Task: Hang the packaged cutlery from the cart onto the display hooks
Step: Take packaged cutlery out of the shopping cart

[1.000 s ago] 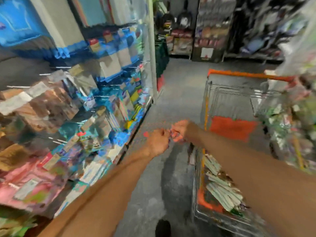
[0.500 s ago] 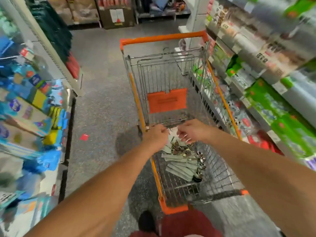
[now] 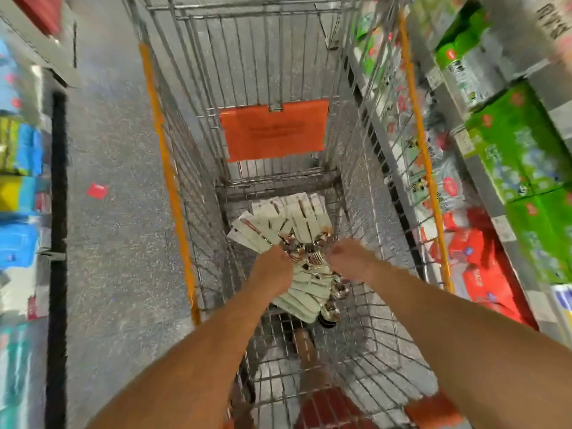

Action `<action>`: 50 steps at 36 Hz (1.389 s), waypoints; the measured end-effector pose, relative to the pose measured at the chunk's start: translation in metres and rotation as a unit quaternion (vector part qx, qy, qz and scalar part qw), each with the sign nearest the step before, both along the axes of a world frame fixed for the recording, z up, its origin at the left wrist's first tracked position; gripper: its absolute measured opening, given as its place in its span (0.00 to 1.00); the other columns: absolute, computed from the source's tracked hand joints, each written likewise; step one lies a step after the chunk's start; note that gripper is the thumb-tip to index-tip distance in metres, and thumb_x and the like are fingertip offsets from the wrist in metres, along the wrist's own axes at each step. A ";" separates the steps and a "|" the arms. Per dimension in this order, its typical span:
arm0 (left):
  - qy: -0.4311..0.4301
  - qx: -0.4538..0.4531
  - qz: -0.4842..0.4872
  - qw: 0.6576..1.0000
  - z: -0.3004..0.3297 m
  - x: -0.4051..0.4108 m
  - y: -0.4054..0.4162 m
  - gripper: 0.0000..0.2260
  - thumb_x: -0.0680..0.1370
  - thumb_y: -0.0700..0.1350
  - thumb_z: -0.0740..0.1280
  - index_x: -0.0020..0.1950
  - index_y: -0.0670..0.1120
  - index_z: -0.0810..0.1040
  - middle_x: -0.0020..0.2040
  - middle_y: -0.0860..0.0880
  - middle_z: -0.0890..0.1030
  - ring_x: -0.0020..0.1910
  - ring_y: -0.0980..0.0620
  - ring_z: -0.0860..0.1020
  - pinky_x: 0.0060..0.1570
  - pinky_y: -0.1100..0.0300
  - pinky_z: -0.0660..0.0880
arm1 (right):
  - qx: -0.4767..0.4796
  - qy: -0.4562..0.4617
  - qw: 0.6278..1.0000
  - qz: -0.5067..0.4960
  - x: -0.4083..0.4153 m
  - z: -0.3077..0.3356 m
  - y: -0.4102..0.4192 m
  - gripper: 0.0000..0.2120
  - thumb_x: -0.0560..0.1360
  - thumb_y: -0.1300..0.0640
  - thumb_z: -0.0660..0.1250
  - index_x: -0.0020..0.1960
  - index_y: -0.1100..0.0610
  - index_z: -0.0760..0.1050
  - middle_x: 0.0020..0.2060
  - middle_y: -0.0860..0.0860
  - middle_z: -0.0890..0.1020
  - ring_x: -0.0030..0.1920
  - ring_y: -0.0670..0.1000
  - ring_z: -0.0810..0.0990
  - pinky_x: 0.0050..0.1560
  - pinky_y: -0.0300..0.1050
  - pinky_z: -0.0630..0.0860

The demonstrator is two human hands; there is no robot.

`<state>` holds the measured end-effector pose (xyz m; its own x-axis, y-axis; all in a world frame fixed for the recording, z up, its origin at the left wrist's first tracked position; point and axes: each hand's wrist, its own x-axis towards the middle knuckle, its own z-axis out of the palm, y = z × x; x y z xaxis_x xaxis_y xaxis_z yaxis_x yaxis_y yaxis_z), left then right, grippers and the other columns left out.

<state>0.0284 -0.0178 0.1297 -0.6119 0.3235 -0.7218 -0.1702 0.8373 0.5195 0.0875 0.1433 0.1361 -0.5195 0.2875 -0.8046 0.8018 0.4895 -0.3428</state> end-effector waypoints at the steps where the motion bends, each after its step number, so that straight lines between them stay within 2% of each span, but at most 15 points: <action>1: -0.003 -0.001 0.007 1.000 -0.009 -0.003 0.003 0.13 0.85 0.40 0.52 0.63 0.40 0.72 0.44 0.49 0.75 0.35 0.57 0.71 0.29 0.67 0.67 | -0.005 -0.009 1.000 0.007 -0.005 -0.008 0.002 0.09 0.81 0.59 0.60 0.54 0.60 0.78 0.49 0.55 0.80 0.48 0.52 0.81 0.56 0.50 0.79; 4: -0.006 -0.016 0.031 0.999 -0.033 -0.014 0.015 0.10 0.84 0.40 0.55 0.59 0.41 0.75 0.43 0.51 0.74 0.37 0.57 0.72 0.33 0.65 0.67 | -0.003 -0.005 1.000 -0.002 -0.022 -0.036 0.008 0.08 0.79 0.55 0.65 0.54 0.59 0.79 0.48 0.55 0.82 0.48 0.53 0.82 0.56 0.52 0.79; 7: 0.000 -0.034 0.049 0.998 -0.062 -0.025 0.028 0.09 0.82 0.39 0.58 0.58 0.43 0.77 0.48 0.48 0.79 0.43 0.50 0.78 0.41 0.57 0.77 | 0.022 -0.022 0.999 0.034 -0.043 -0.072 0.015 0.07 0.77 0.54 0.66 0.52 0.56 0.78 0.44 0.52 0.81 0.44 0.52 0.81 0.52 0.54 0.81; 8: -0.002 -0.032 0.059 0.998 -0.072 -0.029 0.033 0.09 0.82 0.38 0.59 0.58 0.44 0.77 0.47 0.49 0.78 0.41 0.50 0.78 0.39 0.57 0.79 | 0.030 -0.028 0.998 0.041 -0.049 -0.083 0.017 0.08 0.77 0.53 0.66 0.53 0.56 0.77 0.43 0.51 0.80 0.43 0.51 0.80 0.51 0.52 0.81; 9: 0.002 -0.030 0.066 0.997 -0.081 -0.031 0.038 0.10 0.81 0.37 0.59 0.57 0.46 0.77 0.45 0.51 0.77 0.38 0.52 0.78 0.33 0.62 0.78 | 0.036 -0.029 0.998 0.039 -0.055 -0.091 0.019 0.10 0.77 0.53 0.66 0.55 0.56 0.76 0.45 0.50 0.79 0.44 0.51 0.79 0.50 0.49 0.80; 11: 0.028 -0.033 0.064 0.997 -0.097 -0.037 0.049 0.10 0.81 0.36 0.58 0.52 0.49 0.75 0.41 0.54 0.73 0.34 0.58 0.73 0.26 0.71 0.68 | 0.033 -0.020 0.999 0.017 -0.067 -0.108 0.022 0.15 0.77 0.54 0.67 0.61 0.57 0.73 0.51 0.52 0.78 0.49 0.52 0.78 0.51 0.47 0.78; 13: 0.051 -0.034 0.074 0.995 -0.112 -0.043 0.057 0.09 0.81 0.37 0.59 0.48 0.50 0.72 0.39 0.54 0.71 0.37 0.56 0.71 0.31 0.67 0.66 | 0.053 -0.006 0.998 0.012 -0.076 -0.126 0.025 0.22 0.77 0.51 0.69 0.66 0.58 0.70 0.59 0.56 0.76 0.54 0.55 0.78 0.53 0.47 0.77; 16: 0.056 -0.050 0.088 0.993 -0.137 -0.052 0.064 0.06 0.80 0.36 0.61 0.46 0.45 0.73 0.41 0.51 0.72 0.43 0.52 0.73 0.42 0.58 0.70 | 0.113 0.016 0.993 0.032 -0.085 -0.154 0.025 0.30 0.76 0.45 0.68 0.71 0.59 0.63 0.66 0.57 0.70 0.62 0.58 0.74 0.57 0.49 0.73; 20: 0.084 -0.025 0.125 0.988 -0.167 -0.060 0.069 0.08 0.78 0.34 0.61 0.54 0.43 0.77 0.50 0.46 0.77 0.49 0.46 0.78 0.50 0.48 0.79 | 0.191 0.002 0.979 0.067 -0.097 -0.179 0.018 0.40 0.74 0.37 0.67 0.74 0.60 0.57 0.69 0.60 0.66 0.69 0.60 0.68 0.62 0.54 0.71; 26: 0.133 -0.002 0.128 0.983 -0.192 -0.067 0.080 0.13 0.80 0.38 0.60 0.63 0.44 0.76 0.56 0.47 0.78 0.56 0.48 0.76 0.53 0.57 0.73 | 0.256 -0.012 0.963 0.084 -0.102 -0.197 0.017 0.50 0.69 0.30 0.68 0.75 0.62 0.54 0.72 0.61 0.63 0.72 0.61 0.65 0.71 0.55 0.65; 28: 0.135 -0.003 0.128 0.983 -0.192 -0.066 0.080 0.14 0.81 0.39 0.59 0.64 0.44 0.76 0.58 0.47 0.78 0.58 0.48 0.75 0.58 0.55 0.73 | 0.265 -0.016 0.960 0.086 -0.099 -0.200 0.016 0.52 0.68 0.28 0.67 0.76 0.62 0.54 0.73 0.61 0.63 0.72 0.61 0.63 0.72 0.56 0.63; 32: 0.153 -0.011 0.114 0.982 -0.195 -0.065 0.085 0.13 0.80 0.39 0.59 0.63 0.44 0.75 0.57 0.47 0.77 0.58 0.48 0.73 0.60 0.49 0.74 | 0.282 -0.012 0.958 0.052 -0.093 -0.200 0.018 0.49 0.68 0.28 0.66 0.74 0.60 0.56 0.71 0.59 0.64 0.71 0.60 0.64 0.71 0.56 0.64; 37: 0.172 -0.005 0.062 0.983 -0.195 -0.062 0.095 0.12 0.81 0.41 0.58 0.63 0.44 0.74 0.58 0.46 0.74 0.57 0.50 0.71 0.60 0.52 0.74 | 0.279 -0.025 0.960 0.019 -0.087 -0.200 0.029 0.45 0.72 0.37 0.68 0.75 0.61 0.51 0.72 0.59 0.63 0.71 0.59 0.64 0.71 0.55 0.63; 43: 0.159 -0.005 0.056 0.986 -0.198 -0.058 0.094 0.12 0.81 0.41 0.58 0.63 0.43 0.73 0.60 0.47 0.73 0.58 0.51 0.70 0.62 0.53 0.73 | 0.292 -0.029 0.956 0.014 -0.086 -0.203 0.037 0.48 0.70 0.36 0.70 0.76 0.62 0.53 0.73 0.60 0.63 0.72 0.60 0.63 0.72 0.57 0.64; 50: 0.169 -0.013 0.044 0.985 -0.204 -0.057 0.089 0.11 0.81 0.41 0.60 0.63 0.44 0.73 0.59 0.48 0.72 0.56 0.55 0.67 0.57 0.61 0.68 | 0.334 0.007 0.942 0.035 -0.081 -0.204 0.041 0.45 0.69 0.35 0.71 0.73 0.58 0.55 0.70 0.58 0.66 0.69 0.59 0.66 0.67 0.57 0.67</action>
